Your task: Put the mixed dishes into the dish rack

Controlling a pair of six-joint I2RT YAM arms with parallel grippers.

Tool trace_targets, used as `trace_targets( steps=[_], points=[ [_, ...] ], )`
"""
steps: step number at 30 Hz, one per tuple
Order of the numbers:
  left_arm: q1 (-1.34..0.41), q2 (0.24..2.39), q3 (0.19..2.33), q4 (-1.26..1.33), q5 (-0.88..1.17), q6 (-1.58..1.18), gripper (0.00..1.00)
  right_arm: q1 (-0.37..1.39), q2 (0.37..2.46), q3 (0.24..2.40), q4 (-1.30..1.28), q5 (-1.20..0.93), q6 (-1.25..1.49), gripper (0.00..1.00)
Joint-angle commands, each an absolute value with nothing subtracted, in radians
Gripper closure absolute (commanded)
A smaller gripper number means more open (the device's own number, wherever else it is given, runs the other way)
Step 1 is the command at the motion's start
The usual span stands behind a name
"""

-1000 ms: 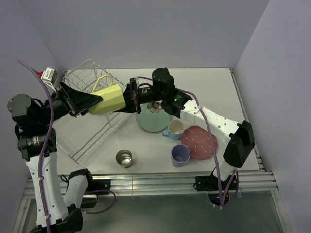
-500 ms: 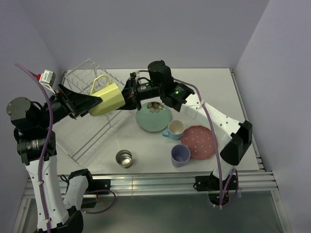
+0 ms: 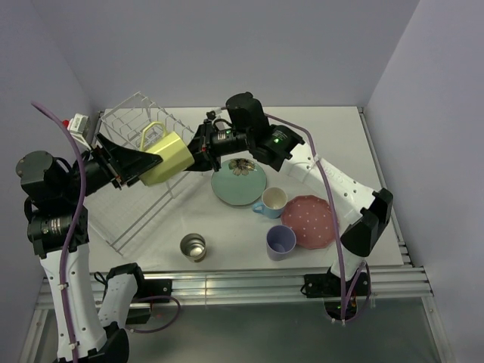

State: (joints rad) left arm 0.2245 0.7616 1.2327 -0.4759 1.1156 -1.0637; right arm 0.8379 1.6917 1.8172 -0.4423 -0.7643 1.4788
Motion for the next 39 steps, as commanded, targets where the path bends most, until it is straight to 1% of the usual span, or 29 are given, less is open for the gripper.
trace_targets(
  steps=[1,6,13,16,17,19,20,21,23,24,26,27,29,31,33,34,36,37,39],
  points=[
    [0.201,0.735,1.267,-0.517,1.141,-1.02,0.11,0.848,1.643,1.804,-0.331,-0.6,1.519,1.0],
    [0.201,0.73,1.252,-0.459,1.144,-1.028,0.07,0.842,1.618,1.772,-0.311,-0.601,1.539,1.0],
    [0.201,0.721,1.226,-0.417,1.131,-1.029,0.06,0.831,1.583,1.683,-0.209,-0.617,1.627,1.0],
    [0.201,0.709,1.186,-0.333,1.131,-1.097,0.09,0.838,1.582,1.637,-0.151,-0.63,1.68,1.0],
    [0.201,0.706,1.175,-0.263,1.132,-1.142,0.1,0.836,1.58,1.612,-0.12,-0.635,1.695,1.0],
    [0.201,0.7,1.149,-0.21,1.131,-1.176,0.14,0.838,1.582,1.598,-0.098,-0.643,1.718,1.0],
    [0.201,0.701,1.144,-0.189,1.132,-1.19,0.16,0.838,1.582,1.6,-0.103,-0.64,1.72,1.0],
    [0.201,0.704,1.14,-0.187,1.135,-1.19,0.22,0.836,1.582,1.606,-0.109,-0.637,1.712,1.0],
    [0.201,0.707,1.141,-0.187,1.135,-1.184,0.26,0.836,1.588,1.621,-0.126,-0.63,1.707,1.0],
    [0.201,0.712,1.138,-0.187,1.137,-1.183,0.35,0.836,1.589,1.624,-0.124,-0.629,1.71,1.0],
    [0.201,0.713,1.137,-0.187,1.135,-1.178,0.44,0.836,1.595,1.64,-0.129,-0.626,1.706,1.0],
    [0.201,0.718,1.135,-0.187,1.135,-1.178,0.52,0.838,1.598,1.647,-0.136,-0.624,1.698,1.0],
    [0.199,0.719,1.134,-0.186,1.126,-1.178,0.6,0.839,1.605,1.66,-0.141,-0.62,1.692,1.0],
    [0.201,0.721,1.129,-0.183,1.123,-1.178,0.77,0.839,1.605,1.652,-0.117,-0.621,1.692,1.0],
    [0.199,0.723,1.126,-0.187,1.123,-1.18,1.0,0.842,1.601,1.64,-0.098,-0.621,1.687,1.0],
    [0.201,0.723,1.123,-0.178,1.124,-1.189,1.0,0.839,1.598,1.634,-0.088,-0.624,1.681,1.0],
    [0.199,0.721,1.111,-0.158,1.135,-1.206,1.0,0.836,1.597,1.637,-0.089,-0.635,1.658,0.92],
    [0.199,0.719,1.109,-0.146,1.14,-1.216,1.0,0.833,1.598,1.64,-0.09,-0.641,1.652,0.83],
    [0.199,0.716,1.101,-0.141,1.143,-1.224,1.0,0.825,1.6,1.641,-0.089,-0.656,1.634,0.73]
  ],
)
